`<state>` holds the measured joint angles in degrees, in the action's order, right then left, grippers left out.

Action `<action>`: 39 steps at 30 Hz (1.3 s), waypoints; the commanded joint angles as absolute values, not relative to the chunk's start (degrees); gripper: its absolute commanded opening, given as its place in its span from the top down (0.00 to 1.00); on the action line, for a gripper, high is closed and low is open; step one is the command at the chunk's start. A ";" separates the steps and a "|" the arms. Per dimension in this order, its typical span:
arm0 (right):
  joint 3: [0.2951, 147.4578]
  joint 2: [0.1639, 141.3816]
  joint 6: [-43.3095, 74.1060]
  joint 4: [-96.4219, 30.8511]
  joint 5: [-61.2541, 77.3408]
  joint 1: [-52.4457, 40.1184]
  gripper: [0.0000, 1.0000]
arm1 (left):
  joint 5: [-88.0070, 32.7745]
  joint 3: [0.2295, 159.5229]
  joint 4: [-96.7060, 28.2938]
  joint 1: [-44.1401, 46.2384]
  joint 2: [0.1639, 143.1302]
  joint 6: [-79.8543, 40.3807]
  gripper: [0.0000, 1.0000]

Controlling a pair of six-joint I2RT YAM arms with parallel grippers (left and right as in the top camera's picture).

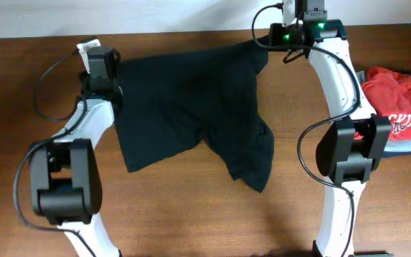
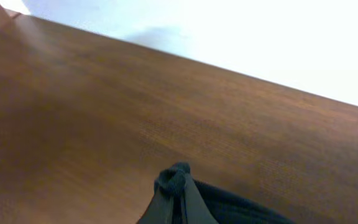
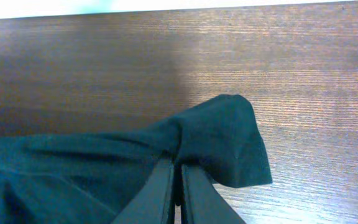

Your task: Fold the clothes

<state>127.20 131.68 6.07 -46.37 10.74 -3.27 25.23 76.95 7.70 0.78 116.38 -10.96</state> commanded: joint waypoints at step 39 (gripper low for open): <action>129.99 75.44 8.01 -92.33 0.12 -2.50 0.95 | 19.25 77.54 -34.15 2.09 56.49 -6.79 0.99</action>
